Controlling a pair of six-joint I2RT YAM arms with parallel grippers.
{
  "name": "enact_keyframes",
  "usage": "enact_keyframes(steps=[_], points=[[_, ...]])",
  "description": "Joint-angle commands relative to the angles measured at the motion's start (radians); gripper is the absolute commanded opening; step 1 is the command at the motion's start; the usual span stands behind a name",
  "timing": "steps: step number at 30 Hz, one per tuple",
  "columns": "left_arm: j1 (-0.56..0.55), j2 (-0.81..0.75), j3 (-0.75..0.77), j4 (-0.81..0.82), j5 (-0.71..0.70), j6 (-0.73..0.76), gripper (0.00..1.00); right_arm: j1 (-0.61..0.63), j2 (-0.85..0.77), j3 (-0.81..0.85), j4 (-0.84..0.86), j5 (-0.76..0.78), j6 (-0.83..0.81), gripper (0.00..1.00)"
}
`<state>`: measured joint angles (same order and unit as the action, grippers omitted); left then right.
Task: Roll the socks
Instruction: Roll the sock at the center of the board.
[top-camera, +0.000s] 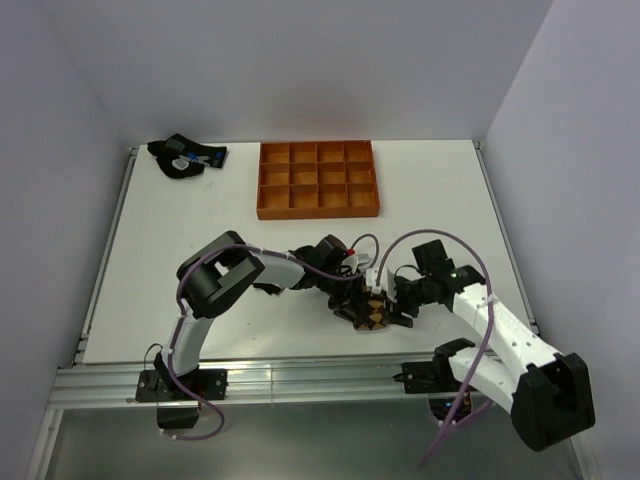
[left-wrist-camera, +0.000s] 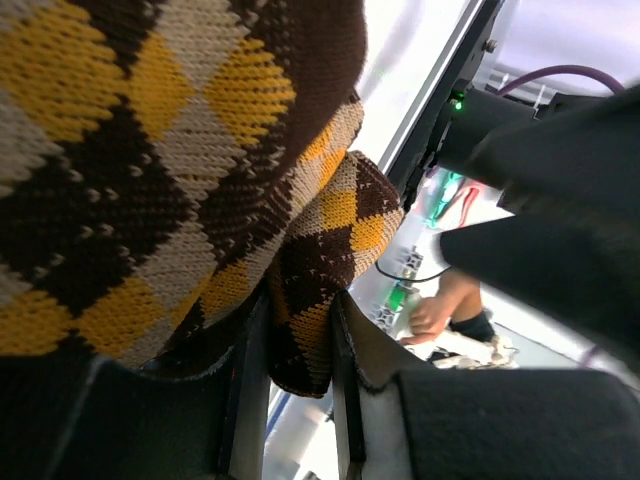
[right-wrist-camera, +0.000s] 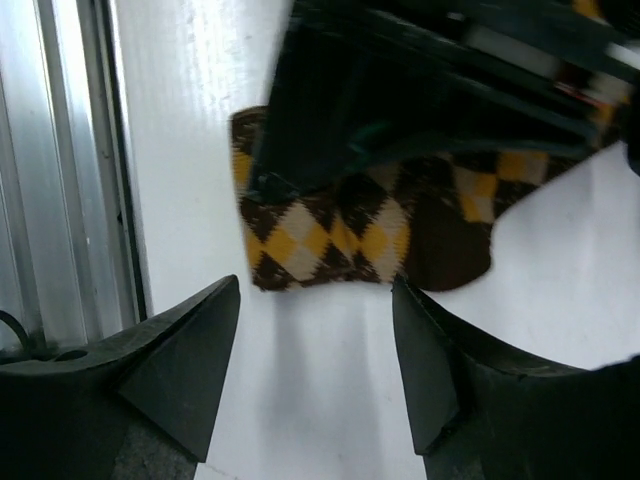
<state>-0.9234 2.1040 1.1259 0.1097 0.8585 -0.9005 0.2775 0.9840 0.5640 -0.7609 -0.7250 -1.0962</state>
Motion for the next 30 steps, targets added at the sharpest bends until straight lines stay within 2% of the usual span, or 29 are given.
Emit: enact_keyframes(steps=[1,7,17,21,22,25,27,28,30], points=[[-0.002,0.051,0.012,-0.082,-0.046,-0.018,0.0,0.103,-0.085,-0.07,0.118,0.085,0.03,0.7],[0.001,0.067,0.023,-0.085,-0.05,-0.032,0.0,0.228,-0.117,-0.142,0.21,0.163,0.061,0.73],[0.014,0.073,0.023,-0.068,-0.041,-0.043,0.0,0.311,-0.09,-0.176,0.291,0.234,0.096,0.7],[0.018,0.065,0.009,-0.036,-0.032,-0.058,0.01,0.312,-0.027,-0.148,0.295,0.239,0.105,0.61],[0.02,0.065,0.003,-0.028,-0.029,-0.066,0.02,0.313,-0.012,-0.141,0.29,0.24,0.108,0.56],[0.024,0.057,-0.009,0.01,-0.021,-0.084,0.06,0.313,0.053,-0.102,0.259,0.239,0.104,0.51],[0.026,0.051,-0.008,0.005,-0.029,-0.08,0.1,0.313,0.083,-0.084,0.252,0.237,0.105,0.42],[0.028,0.047,-0.011,0.007,-0.038,-0.08,0.16,0.315,0.093,-0.079,0.245,0.237,0.107,0.27],[0.035,0.018,-0.032,0.056,-0.061,-0.104,0.24,0.313,0.125,-0.055,0.224,0.228,0.116,0.21]])
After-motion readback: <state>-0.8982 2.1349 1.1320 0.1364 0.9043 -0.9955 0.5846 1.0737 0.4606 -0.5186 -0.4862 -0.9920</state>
